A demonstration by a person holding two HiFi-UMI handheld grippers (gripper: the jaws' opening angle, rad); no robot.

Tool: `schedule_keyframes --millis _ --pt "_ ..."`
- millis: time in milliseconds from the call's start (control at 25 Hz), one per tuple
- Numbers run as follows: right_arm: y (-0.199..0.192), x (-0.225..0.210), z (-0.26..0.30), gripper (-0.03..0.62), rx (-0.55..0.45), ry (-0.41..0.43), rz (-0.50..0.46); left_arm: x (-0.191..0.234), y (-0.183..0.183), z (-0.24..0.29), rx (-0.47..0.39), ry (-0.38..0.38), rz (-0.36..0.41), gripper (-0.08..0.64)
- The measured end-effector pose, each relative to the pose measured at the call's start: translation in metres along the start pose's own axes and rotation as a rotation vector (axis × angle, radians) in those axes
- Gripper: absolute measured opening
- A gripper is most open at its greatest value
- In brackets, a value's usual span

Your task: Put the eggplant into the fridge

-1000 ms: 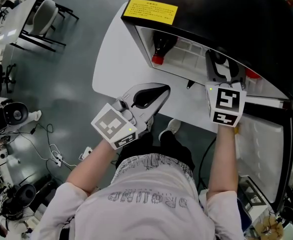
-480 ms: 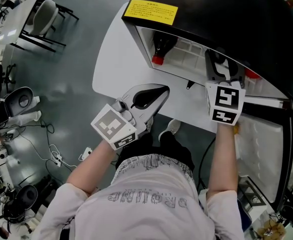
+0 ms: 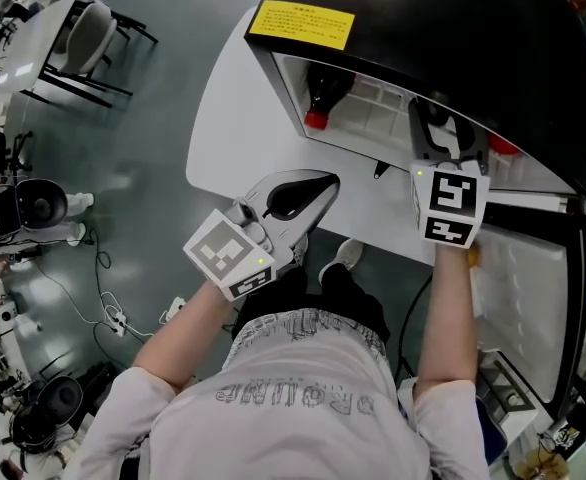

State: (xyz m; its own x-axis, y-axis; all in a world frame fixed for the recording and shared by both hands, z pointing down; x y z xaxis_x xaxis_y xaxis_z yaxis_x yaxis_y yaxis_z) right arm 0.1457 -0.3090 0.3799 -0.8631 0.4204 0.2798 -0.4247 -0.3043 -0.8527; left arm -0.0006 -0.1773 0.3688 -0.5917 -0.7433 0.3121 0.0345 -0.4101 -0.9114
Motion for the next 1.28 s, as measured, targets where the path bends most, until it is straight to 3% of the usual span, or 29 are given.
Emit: schedule_keyframes --millis 1000,1280 --pt "-0.007 -0.003 -0.019 0.225 -0.004 -0.02 0.016 -0.007 0.006 -0.006 -0.01 -0.018 0.023 0.008" --pt "0.003 0.001 -0.041 0.225 -0.044 -0.038 0.012 -0.015 0.008 -0.008 -0.014 -0.036 0.039 0.008"
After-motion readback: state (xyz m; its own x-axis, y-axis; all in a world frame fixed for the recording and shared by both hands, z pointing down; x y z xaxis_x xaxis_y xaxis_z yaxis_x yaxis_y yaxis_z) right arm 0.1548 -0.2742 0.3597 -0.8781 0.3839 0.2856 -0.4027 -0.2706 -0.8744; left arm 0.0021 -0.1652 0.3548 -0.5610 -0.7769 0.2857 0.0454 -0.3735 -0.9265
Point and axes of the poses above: the fingertips, and each gripper's own axes: z forward along the fingers, x to its left, y out of its top, the point moved 3 cm from there along -z, backward along the fingers, and after that the axes turned 7 degrees about x, right-handed, at the moved point
